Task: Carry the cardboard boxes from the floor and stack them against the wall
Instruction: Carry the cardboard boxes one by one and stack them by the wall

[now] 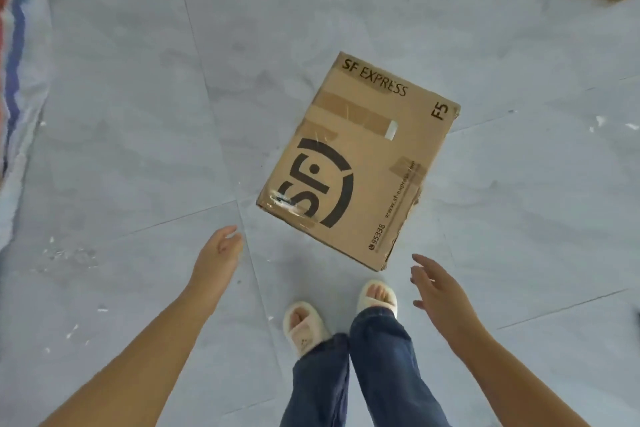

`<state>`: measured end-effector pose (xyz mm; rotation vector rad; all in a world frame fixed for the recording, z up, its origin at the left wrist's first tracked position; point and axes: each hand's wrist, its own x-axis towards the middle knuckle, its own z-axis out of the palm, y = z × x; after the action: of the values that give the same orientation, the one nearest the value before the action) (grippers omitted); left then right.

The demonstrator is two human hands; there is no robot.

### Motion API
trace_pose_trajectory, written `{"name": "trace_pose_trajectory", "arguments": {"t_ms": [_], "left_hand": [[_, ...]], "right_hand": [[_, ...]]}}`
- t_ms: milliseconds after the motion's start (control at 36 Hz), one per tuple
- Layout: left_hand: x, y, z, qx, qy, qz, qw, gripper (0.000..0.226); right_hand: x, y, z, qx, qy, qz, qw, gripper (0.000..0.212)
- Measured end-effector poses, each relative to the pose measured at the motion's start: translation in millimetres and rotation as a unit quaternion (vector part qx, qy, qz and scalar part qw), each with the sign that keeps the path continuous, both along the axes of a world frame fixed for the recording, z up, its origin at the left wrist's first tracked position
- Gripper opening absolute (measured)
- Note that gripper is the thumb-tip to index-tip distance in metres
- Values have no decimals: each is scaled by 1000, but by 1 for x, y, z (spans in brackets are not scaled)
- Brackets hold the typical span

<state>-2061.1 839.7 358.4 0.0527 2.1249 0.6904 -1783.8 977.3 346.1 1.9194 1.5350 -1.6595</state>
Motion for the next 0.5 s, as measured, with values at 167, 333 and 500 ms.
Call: {"name": "trace_pose_trajectory", "arguments": {"t_ms": [167,333,500], "left_hand": [[-44,48,-128,9,16,-2,1000,58],[-56,62,-187,75,-60,-12,995,32],[-48,65,-178,103,-97,-10,990,35]], "right_hand": [[-35,-7,-132,7,19,-190,982,54],[-58,-32,-182,24,83,-303,949,44],[-63,-19,-157,-28,108,-382,917,25]]}}
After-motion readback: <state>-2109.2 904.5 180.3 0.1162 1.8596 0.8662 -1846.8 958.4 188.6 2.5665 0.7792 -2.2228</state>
